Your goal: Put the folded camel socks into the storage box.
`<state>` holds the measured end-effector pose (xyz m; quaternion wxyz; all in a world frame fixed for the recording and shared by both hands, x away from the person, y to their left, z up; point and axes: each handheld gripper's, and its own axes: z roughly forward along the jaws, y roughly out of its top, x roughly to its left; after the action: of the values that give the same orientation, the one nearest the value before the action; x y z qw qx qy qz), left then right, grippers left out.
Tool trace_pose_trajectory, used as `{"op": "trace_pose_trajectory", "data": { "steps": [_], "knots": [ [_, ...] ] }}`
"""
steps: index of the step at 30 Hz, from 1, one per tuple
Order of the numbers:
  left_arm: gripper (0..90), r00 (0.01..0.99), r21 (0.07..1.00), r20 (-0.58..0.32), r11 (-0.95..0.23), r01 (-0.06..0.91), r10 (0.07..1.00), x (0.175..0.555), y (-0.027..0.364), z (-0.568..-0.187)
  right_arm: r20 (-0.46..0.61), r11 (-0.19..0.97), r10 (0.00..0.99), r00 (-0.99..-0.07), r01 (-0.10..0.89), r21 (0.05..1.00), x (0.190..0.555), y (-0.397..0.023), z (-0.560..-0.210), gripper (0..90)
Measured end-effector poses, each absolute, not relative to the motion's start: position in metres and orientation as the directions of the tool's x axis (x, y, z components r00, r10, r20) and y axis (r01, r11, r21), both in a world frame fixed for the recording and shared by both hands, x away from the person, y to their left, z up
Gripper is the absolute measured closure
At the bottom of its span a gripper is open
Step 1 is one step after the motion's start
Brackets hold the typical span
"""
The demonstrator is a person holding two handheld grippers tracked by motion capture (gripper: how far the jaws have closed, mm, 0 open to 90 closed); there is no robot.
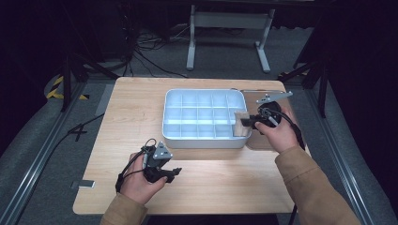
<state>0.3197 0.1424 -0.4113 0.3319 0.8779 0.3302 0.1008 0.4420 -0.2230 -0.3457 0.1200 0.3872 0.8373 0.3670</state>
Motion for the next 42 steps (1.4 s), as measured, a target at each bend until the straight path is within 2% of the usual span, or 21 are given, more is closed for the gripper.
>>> {"op": "trace_pose_trajectory", "data": {
  "steps": [11,26,42],
  "knots": [
    [43.0,0.757,0.650,-0.035,-0.560,0.513,0.652,0.319,0.147,-0.411,0.055,0.463,0.754,-0.654,0.590,0.662,0.460,-0.222,-0.357,74.8],
    [43.0,0.755,0.648,-0.034,-0.561,0.515,0.654,0.318,0.149,-0.411,-0.047,0.567,0.739,-0.672,0.582,0.583,0.468,-0.206,-0.379,74.1],
    [43.0,0.754,0.647,-0.036,-0.560,0.517,0.656,0.318,0.149,-0.412,-0.069,0.658,0.718,-0.693,0.643,0.392,0.473,-0.184,-0.410,74.9]
  ]
}}
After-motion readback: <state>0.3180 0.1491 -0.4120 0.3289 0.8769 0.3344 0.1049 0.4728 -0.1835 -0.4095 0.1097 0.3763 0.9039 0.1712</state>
